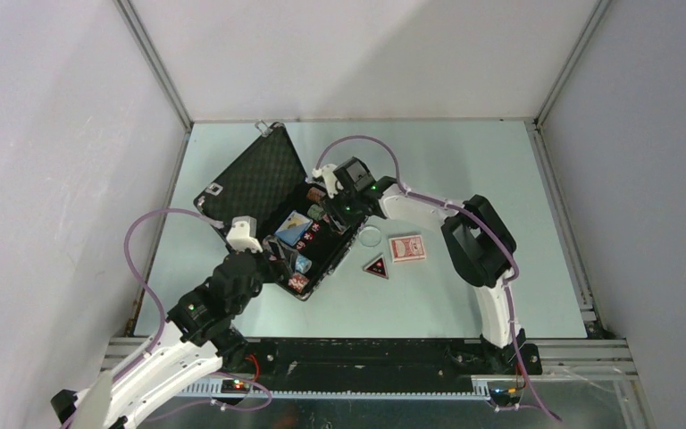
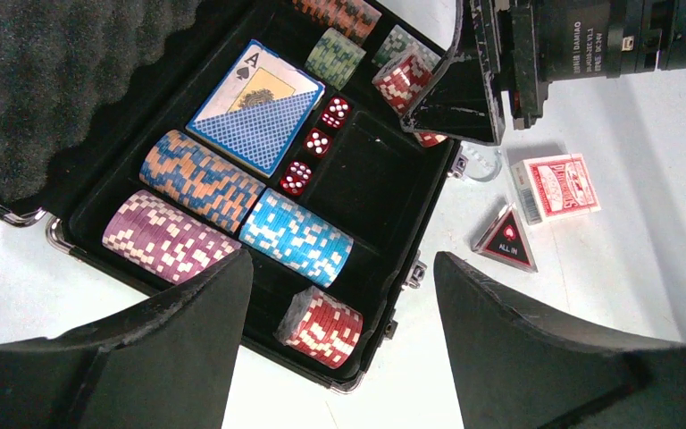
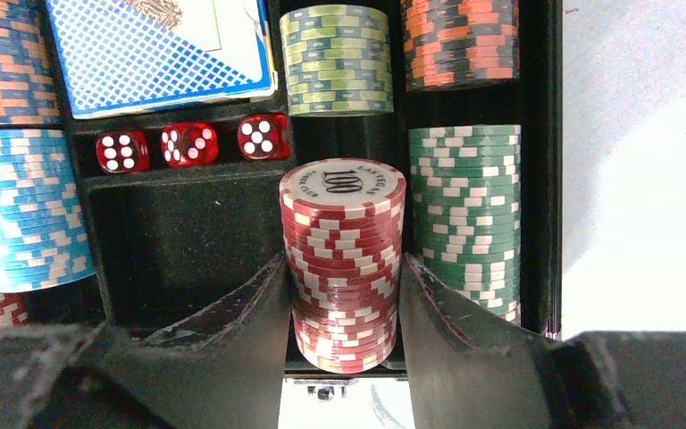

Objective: Pack up texas hold em set

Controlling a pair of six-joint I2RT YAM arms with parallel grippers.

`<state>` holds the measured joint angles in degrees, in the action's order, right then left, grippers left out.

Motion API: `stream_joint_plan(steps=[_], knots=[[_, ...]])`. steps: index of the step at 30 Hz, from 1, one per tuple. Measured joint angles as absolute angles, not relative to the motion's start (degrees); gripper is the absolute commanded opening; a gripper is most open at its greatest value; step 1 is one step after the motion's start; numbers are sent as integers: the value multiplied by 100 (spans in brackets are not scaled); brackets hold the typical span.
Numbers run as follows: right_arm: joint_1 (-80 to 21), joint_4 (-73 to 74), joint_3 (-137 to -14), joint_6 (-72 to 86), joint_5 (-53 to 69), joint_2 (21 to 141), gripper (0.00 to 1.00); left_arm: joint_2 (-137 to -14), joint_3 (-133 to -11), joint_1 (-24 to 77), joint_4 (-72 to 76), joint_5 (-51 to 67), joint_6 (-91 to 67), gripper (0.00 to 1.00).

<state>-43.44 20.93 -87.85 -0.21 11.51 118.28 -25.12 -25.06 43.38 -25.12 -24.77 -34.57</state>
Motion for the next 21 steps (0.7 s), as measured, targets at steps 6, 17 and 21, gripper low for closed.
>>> stream_joint_plan(steps=[6, 17, 21], knots=[[-4456, 2001, -8768, -21, 829, 11797, 66, -2523, -2506, 4338, -2504, -2493, -3454, 81], [-4128, 1531, -7673, 198, 222, 10283, 70, -2580, -2506, 4338, -2497, -2495, -3454, 81], [-3835, 1441, -7487, 539, -191, 9959, 71, -2582, -2506, 4338, -2493, -2497, -3452, 81]])
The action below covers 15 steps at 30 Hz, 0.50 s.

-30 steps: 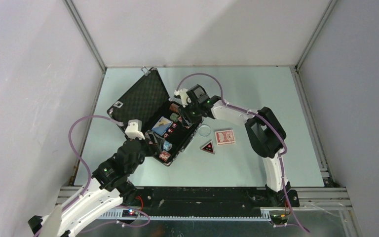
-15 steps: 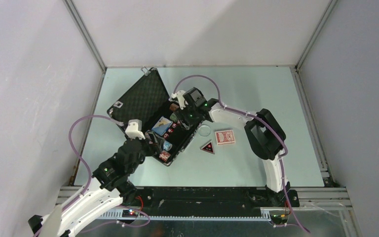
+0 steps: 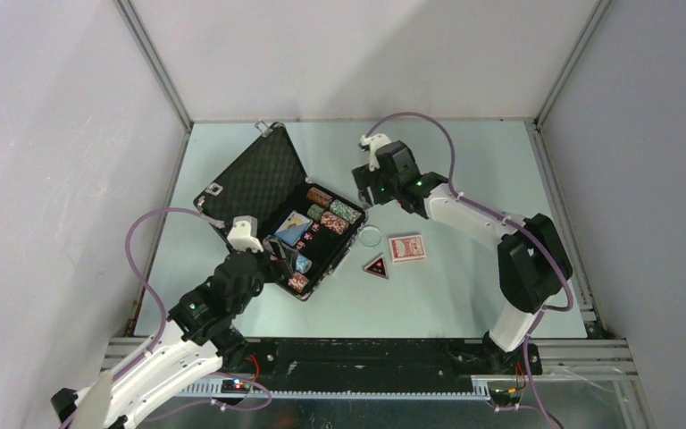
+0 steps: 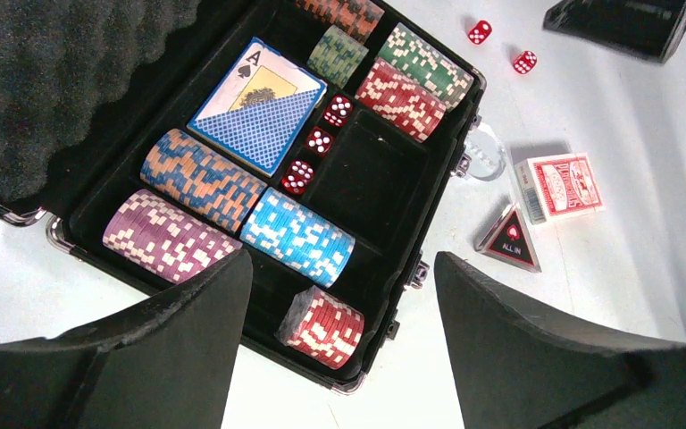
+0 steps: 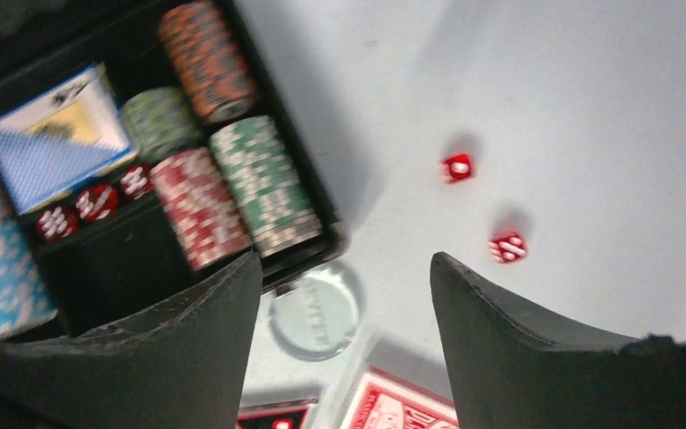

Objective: Pack up texas hold em set

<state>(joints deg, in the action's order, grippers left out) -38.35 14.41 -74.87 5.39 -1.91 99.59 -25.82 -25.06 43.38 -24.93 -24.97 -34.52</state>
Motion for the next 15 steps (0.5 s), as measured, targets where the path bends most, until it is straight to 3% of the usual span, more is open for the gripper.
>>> stream_joint_plan(steps=[8, 15], knots=[[-2718, 1772, -7489, 1927, -644, 10053, 68, -2652, -2506, 4338, -2458, -2543, -3448, 81], [-2689, 1918, -7540, 2585, -1212, 10405, 59, -2711, -2506, 4338, -2453, -2561, -3448, 81]])
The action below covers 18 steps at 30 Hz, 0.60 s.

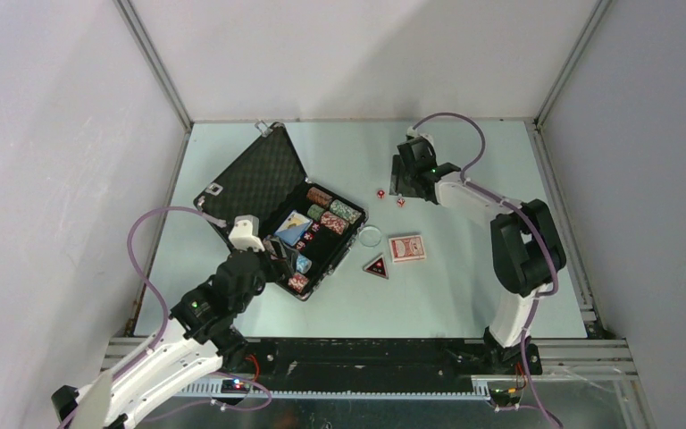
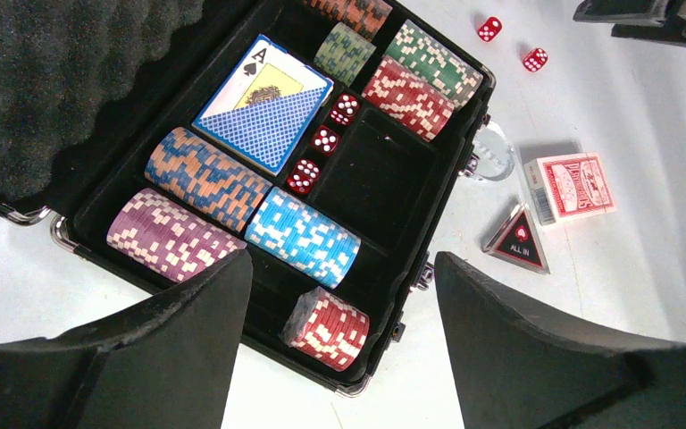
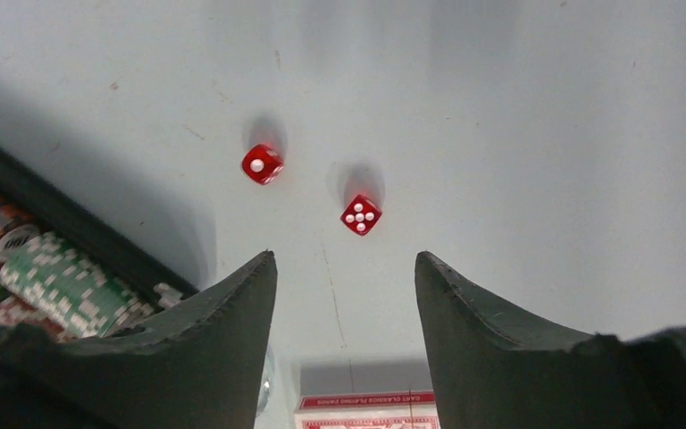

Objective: Pack up texas hold em set

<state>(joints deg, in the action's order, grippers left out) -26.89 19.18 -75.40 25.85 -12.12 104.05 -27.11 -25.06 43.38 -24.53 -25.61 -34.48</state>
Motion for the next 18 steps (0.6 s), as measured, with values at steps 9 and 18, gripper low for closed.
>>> stream_joint_plan(steps=[9, 18], knots=[[-2506, 1914, -7585, 3409, -1337, 10960, 56, -2742, -2506, 4338, -2447, -2585, -3448, 81], [-2558, 2014, -8184, 3813, -1380, 11544, 49, -2727, -2432, 4338, -2401, -2585, -3448, 81]])
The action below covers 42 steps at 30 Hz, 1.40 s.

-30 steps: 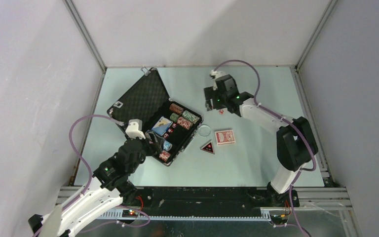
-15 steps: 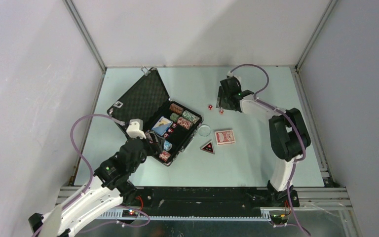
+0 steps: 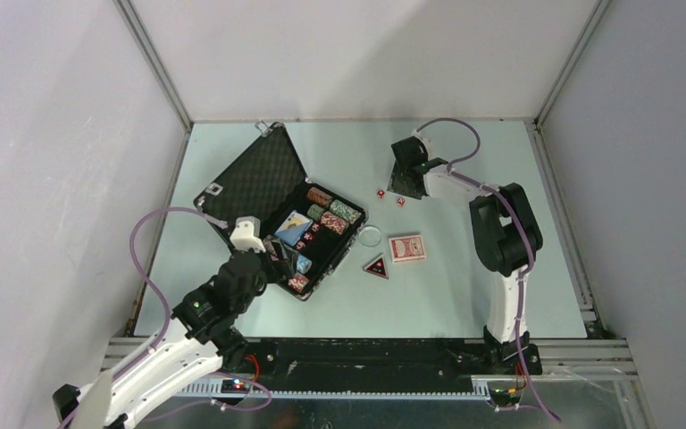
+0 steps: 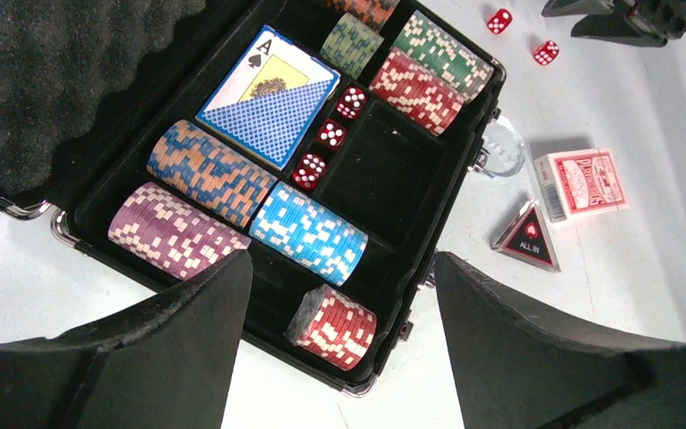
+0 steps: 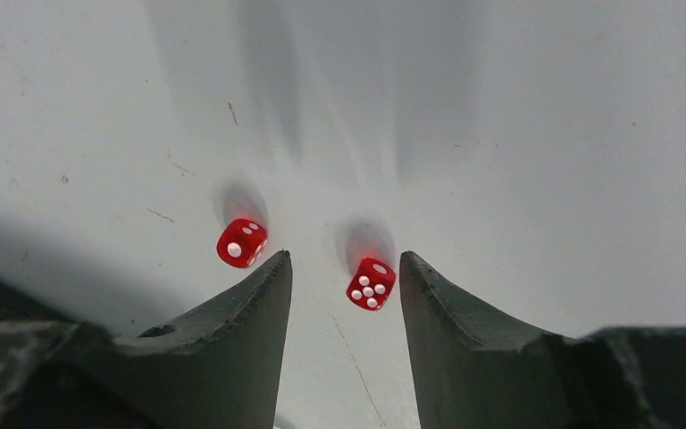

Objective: Pack up texas hold em set

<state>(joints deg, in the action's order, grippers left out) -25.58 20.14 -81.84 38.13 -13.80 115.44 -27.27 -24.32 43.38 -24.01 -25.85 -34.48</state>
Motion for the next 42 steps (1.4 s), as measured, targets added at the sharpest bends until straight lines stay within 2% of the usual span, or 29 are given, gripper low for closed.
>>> stream_joint_plan(steps=[10, 22, 27, 38, 42], knots=[[-2705, 2390, -8549, 3962, -1509, 11931, 40, -2709, -2375, 4338, -2403, -2582, -3430, 81], [-2755, 2615, -8549, 4071, -1678, 11996, 38, -2692, -2373, 4338, -2346, -2582, -3395, 81], [-2792, 2661, -8549, 3983, -1699, 11996, 31, -2639, -2366, 4338, -2327, -2582, -3395, 81], [-2805, 2672, -8569, 3750, -1667, 11998, 25, -2635, -2366, 4338, -2322, -2582, -3391, 81], [-2812, 2679, -8573, 3651, -1629, 11994, 17, -2635, -2366, 4338, -2320, -2582, -3389, 81]])
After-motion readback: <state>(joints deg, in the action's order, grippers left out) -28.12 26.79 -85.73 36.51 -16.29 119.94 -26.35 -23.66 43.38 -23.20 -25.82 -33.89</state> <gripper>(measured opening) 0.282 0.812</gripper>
